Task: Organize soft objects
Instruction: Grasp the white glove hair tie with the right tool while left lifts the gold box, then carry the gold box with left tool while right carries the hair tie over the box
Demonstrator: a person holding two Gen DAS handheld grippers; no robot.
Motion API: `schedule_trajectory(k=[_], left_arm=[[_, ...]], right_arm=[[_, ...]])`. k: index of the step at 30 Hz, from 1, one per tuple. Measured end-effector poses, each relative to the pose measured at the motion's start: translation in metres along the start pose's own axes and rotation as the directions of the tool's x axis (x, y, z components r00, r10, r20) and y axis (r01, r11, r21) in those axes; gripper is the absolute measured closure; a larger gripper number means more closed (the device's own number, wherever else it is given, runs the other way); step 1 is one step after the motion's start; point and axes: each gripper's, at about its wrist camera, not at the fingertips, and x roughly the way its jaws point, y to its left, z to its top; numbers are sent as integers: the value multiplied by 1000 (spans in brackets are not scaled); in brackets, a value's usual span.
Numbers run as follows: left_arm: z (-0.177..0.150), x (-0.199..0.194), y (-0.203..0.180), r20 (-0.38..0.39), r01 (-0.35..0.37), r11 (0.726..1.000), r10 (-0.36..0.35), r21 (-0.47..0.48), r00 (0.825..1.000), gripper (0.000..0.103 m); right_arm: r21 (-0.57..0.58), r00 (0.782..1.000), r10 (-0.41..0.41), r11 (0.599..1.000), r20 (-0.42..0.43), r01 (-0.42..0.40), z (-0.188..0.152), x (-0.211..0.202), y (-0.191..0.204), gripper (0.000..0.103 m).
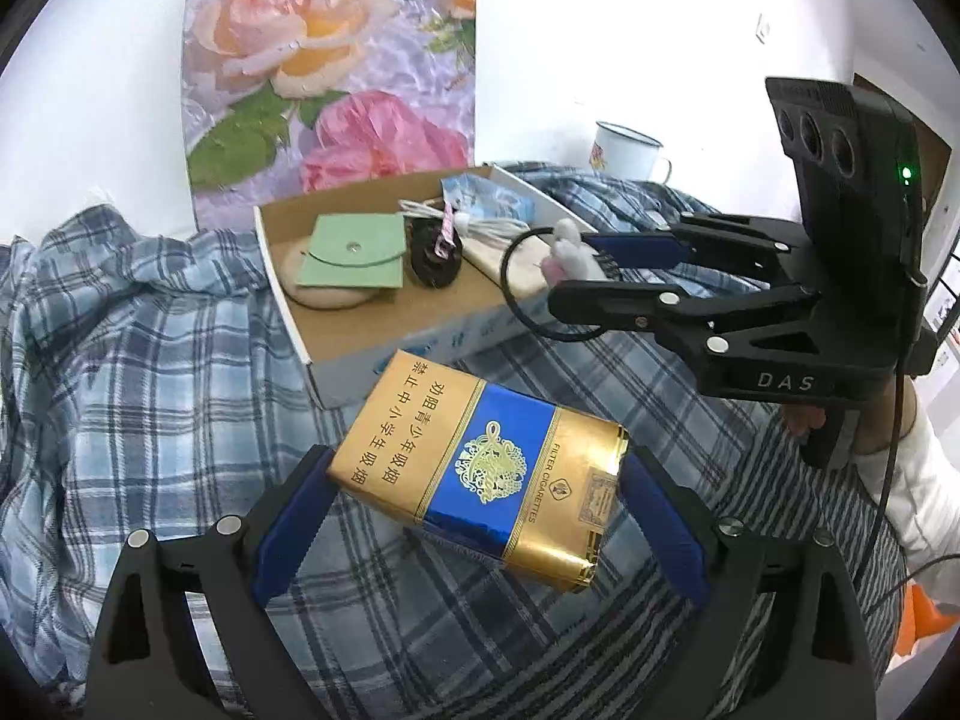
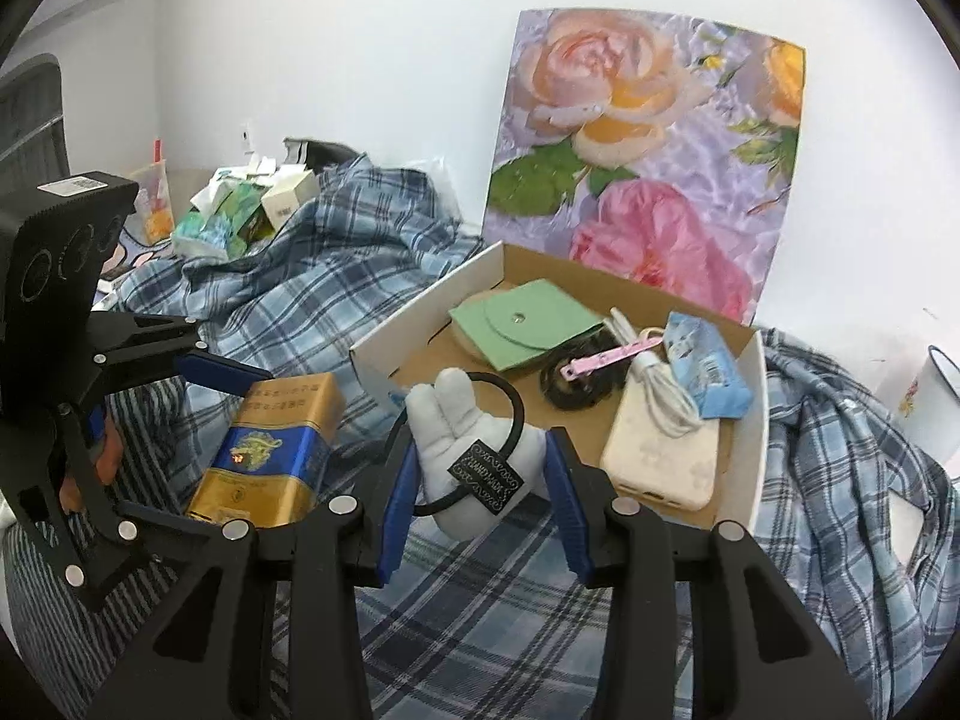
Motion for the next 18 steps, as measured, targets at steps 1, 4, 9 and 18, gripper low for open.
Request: schedule_trajectory(k=[1, 4, 9, 18], left_arm=[[1, -2, 0, 8, -7, 1000, 7, -2, 1000, 7], [2, -7, 2, 32, -18, 1000, 18, -7, 999, 7], [4, -12, 1, 64, -41, 999, 42, -10, 997, 7], [8, -15, 5, 100, -154, 988, 154, -6, 983, 7]], right_arm=[[1, 1000, 1, 1000, 2, -1, 0, -1, 0, 62], [-2, 1000, -6, 1000, 12, 6, 1, -3, 0, 62], [3, 999, -20, 1000, 39, 20, 2, -8, -1, 62], [-2, 995, -32, 999, 99, 32, 11, -28, 0, 62]])
